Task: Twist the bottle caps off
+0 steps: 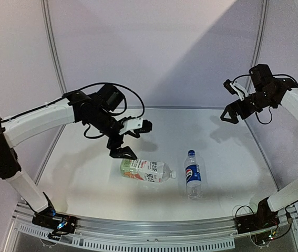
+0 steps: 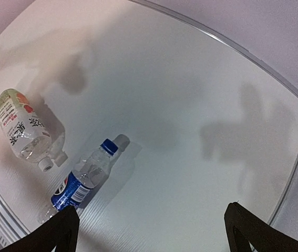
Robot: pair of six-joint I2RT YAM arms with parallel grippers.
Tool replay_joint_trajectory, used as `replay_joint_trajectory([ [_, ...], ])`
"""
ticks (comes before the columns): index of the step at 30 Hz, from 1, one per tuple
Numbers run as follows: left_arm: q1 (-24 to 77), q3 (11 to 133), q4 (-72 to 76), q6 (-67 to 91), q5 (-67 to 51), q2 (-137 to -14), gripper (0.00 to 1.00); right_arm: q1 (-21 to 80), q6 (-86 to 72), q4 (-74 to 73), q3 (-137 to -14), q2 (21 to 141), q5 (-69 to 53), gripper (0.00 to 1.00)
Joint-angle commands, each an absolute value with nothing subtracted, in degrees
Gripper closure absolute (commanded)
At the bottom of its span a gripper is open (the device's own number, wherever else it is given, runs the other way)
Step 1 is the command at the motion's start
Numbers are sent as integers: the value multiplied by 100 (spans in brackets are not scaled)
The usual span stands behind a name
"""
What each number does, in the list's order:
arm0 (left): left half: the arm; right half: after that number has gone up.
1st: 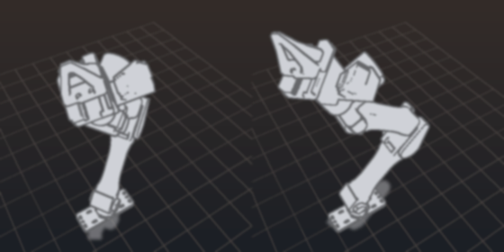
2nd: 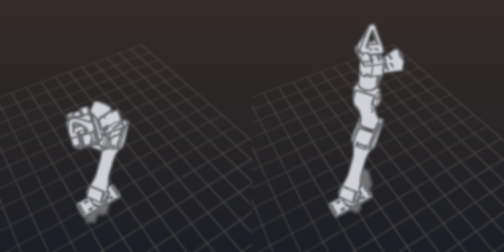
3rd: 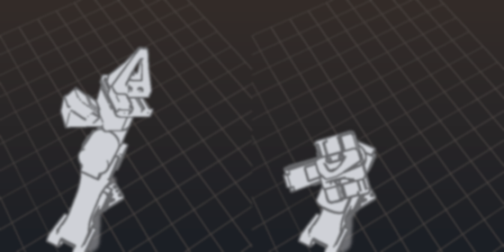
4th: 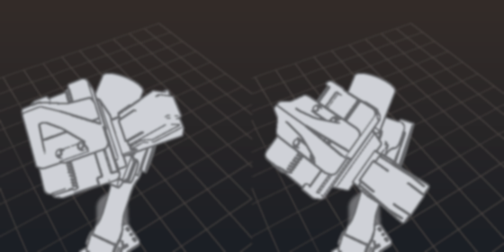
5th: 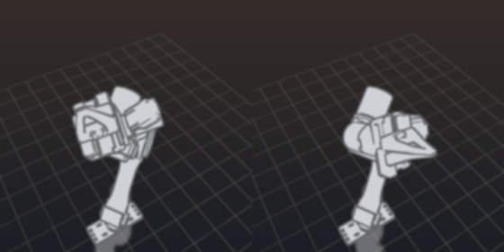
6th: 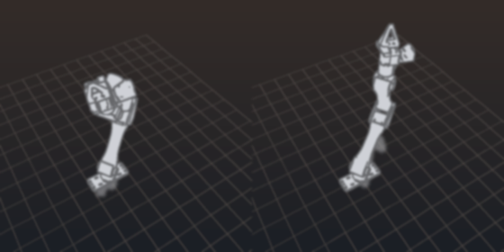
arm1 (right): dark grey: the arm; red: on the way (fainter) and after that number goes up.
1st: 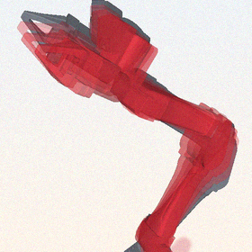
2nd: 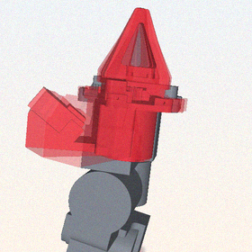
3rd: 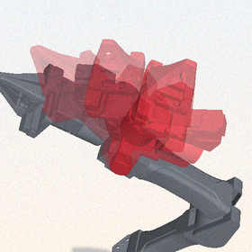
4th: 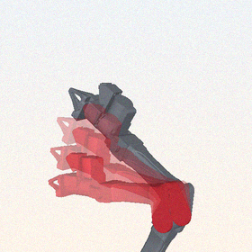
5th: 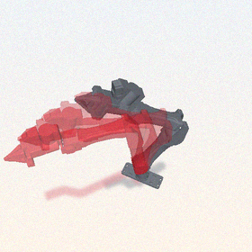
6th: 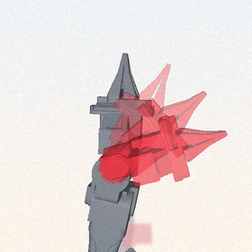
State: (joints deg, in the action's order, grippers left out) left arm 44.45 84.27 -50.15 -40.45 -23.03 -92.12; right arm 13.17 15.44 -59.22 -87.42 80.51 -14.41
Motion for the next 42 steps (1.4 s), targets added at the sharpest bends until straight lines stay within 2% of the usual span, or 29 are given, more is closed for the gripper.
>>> replay_joint_trajectory([
  [1,4841,8900,-5483,-4462,-2119,-9963,2,1303,1668,-6092,-8502,7789,-1919,1],
  [8,5279,9572,-5480,-4439,-1258,-11048,1,1306,1748,-6120,-8217,7557,-1876,1],
  [14,5410,10424,-6464,-4345,-791,-11968,1,1307,1799,-6175,-8121,7464,-1901,1],
  [25,5581,10481,-6317,-4052,-588,-12410,3,1309,1846,-6205,-7877,7280,-1923,1],
  [34,5581,10500,-6335,-4061,-601,-12705,15,1302,1846,-6228,-7823,7269,-2020,1],
  [42,5573,10143,-6077,-4067,-641,-12469,9,1308,1854,-6239,-7719,7221,-2030,1],
])
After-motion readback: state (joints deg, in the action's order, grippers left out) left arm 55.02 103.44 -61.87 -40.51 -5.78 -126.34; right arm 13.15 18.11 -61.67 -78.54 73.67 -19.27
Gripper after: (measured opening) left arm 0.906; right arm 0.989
